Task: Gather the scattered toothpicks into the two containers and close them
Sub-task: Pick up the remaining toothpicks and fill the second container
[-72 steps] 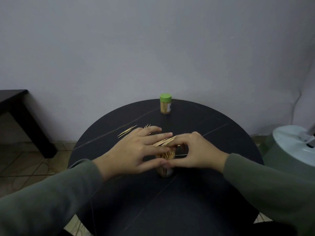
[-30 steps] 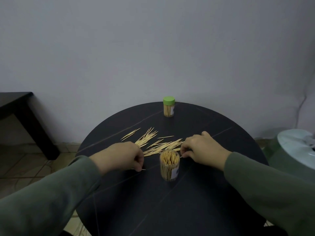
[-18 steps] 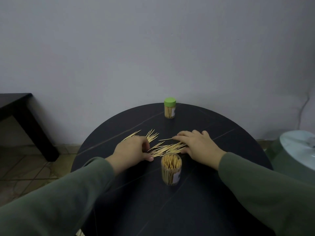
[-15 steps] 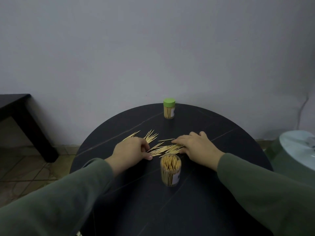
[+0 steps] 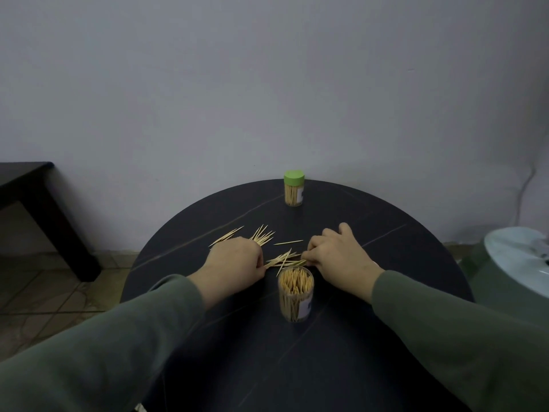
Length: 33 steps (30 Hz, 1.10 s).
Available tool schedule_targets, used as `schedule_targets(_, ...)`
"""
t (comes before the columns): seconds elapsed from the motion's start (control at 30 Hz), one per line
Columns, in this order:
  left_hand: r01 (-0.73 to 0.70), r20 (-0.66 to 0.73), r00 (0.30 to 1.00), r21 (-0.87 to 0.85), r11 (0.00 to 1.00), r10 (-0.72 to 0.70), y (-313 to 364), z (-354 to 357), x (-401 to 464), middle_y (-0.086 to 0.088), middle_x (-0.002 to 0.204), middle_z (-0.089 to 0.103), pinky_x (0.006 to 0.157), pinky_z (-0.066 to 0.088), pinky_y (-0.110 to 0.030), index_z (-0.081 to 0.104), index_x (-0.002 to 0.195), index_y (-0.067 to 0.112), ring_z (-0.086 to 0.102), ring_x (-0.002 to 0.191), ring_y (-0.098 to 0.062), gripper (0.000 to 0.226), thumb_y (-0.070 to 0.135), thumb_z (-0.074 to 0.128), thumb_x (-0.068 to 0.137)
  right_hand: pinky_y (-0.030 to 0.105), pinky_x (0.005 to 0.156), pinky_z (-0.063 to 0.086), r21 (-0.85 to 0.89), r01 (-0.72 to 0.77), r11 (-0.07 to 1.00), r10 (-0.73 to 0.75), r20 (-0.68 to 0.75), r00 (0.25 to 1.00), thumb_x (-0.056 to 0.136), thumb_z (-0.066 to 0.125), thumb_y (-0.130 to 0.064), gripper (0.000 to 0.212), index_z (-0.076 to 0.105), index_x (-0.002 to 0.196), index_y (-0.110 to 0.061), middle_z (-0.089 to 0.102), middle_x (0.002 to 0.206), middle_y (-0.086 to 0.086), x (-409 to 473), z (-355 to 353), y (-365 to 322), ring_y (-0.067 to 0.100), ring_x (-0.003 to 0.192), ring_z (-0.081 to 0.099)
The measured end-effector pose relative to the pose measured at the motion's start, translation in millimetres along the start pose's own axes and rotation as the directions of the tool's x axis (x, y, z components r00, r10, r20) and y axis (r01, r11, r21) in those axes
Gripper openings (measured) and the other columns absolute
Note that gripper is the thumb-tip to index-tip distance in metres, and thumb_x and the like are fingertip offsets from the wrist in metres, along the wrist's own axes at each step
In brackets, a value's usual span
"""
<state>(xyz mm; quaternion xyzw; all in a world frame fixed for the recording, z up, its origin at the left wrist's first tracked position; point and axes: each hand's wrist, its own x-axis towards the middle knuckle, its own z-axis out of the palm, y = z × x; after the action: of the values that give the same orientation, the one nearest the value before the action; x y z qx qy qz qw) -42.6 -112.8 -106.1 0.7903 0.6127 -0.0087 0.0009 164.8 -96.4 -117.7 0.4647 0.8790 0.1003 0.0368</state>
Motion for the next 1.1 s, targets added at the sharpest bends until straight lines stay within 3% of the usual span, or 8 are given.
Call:
schedule_targets(0.27,-0.009,0.002,1.000,0.049,0.999,0.009,-0.1,-2.0,-4.3,0.001,0.107,0.064,0.081,0.053,-0.032,0.063,0.108,0.021,0.061,0.099,-0.018,0.024,0.037,0.048,0.097,0.045,0.102,0.025,0.027,-0.023,0.999,0.024,-0.041,0.999,0.103,0.042,-0.030,0.029,0.058,0.127,-0.033,0.054,0.127,-0.007,-4.1,-9.8,1.5,0.018,0.114,0.046)
schedule_targets(0.5,-0.015,-0.023,1.000,-0.042,0.999,0.014,-8.3,-7.9,-8.4,0.002,0.113,0.062,0.086,0.051,-0.030,0.059,0.117,0.022,0.059,0.102,-0.015,0.026,0.036,0.047,0.099,0.041,0.102,0.027,0.146,-0.106,0.984,0.110,-0.019,0.994,0.102,0.041,-0.038,0.031,0.057,0.128,-0.036,0.055,0.123,-0.008,-11.4,-18.1,2.2,0.015,0.114,0.046)
schedule_targets(0.67,-0.036,-0.029,0.999,-0.084,0.996,0.033,-4.9,-6.3,-10.8,0.003,0.110,0.061,0.082,0.049,-0.027,0.058,0.112,0.023,0.057,0.098,-0.013,0.017,0.031,0.050,0.099,0.040,0.100,0.027,0.186,-0.118,0.975,0.122,-0.012,0.992,0.101,0.044,-0.039,0.030,0.058,0.127,-0.036,0.056,0.120,-0.008,-14.2,-16.5,0.8,0.013,0.112,0.047)
schedule_targets(0.77,-0.023,-0.072,0.997,-0.173,0.985,0.010,-1.6,-5.9,-11.8,0.005,0.105,0.062,0.082,0.050,-0.030,0.060,0.107,0.026,0.057,0.095,-0.012,0.013,0.032,0.050,0.099,0.039,0.100,0.028,0.317,-0.143,0.938,0.164,-0.039,0.986,0.100,0.047,-0.038,0.028,0.062,0.124,-0.035,0.057,0.113,-0.010,-15.1,-14.0,-0.1,0.012,0.109,0.048)
schedule_targets(0.83,-0.019,-0.136,0.990,-0.318,0.948,-0.026,1.2,-7.7,-12.6,0.009,0.099,0.063,0.078,0.051,-0.029,0.061,0.102,0.029,0.058,0.091,-0.011,0.009,0.030,0.053,0.098,0.038,0.101,0.031,0.534,-0.169,0.828,0.231,-0.051,0.972,0.097,0.053,-0.035,0.025,0.066,0.118,-0.034,0.059,0.102,-0.010,-15.6,-13.8,-0.7,0.011,0.102,0.052)
schedule_targets(0.93,-0.036,-0.187,0.977,-0.615,0.787,-0.102,7.4,-16.1,-17.0,0.013,0.089,0.063,0.067,0.048,-0.019,0.060,0.093,0.031,0.061,0.082,-0.009,0.006,0.027,0.057,0.096,0.025,0.086,0.046,0.879,-0.099,0.467,0.309,-0.057,0.949,0.093,0.062,-0.024,0.019,0.071,0.109,-0.027,0.063,0.090,-0.007,-19.8,-22.7,-3.1,0.007,0.090,0.059)
schedule_targets(1.0,-0.076,-0.194,0.974,-0.762,0.643,-0.114,11.1,-21.8,-21.1,0.009,0.089,0.067,0.068,0.048,-0.019,0.063,0.093,0.030,0.063,0.083,-0.009,0.007,0.025,0.058,0.095,0.012,0.075,0.048,0.969,-0.022,0.248,0.316,-0.060,0.947,0.092,0.061,-0.015,0.018,0.071,0.105,-0.022,0.067,0.087,-0.007,-25.2,-32.2,-6.0,-0.001,0.085,0.063)
schedule_targets(1.1,-0.165,-0.222,0.971,-0.895,0.414,-0.093,18.7,-28.3,-29.4,0.008,0.086,0.068,0.068,0.047,-0.014,0.066,0.096,0.025,0.062,0.076,0.001,0.011,0.019,0.056,0.096,0.004,0.071,0.047,1.000,0.020,0.017,0.338,-0.025,0.941,0.092,0.059,-0.013,0.017,0.070,0.098,-0.025,0.072,0.090,-0.013,-31.4,-40.9,-11.0,-0.009,0.087,0.064)
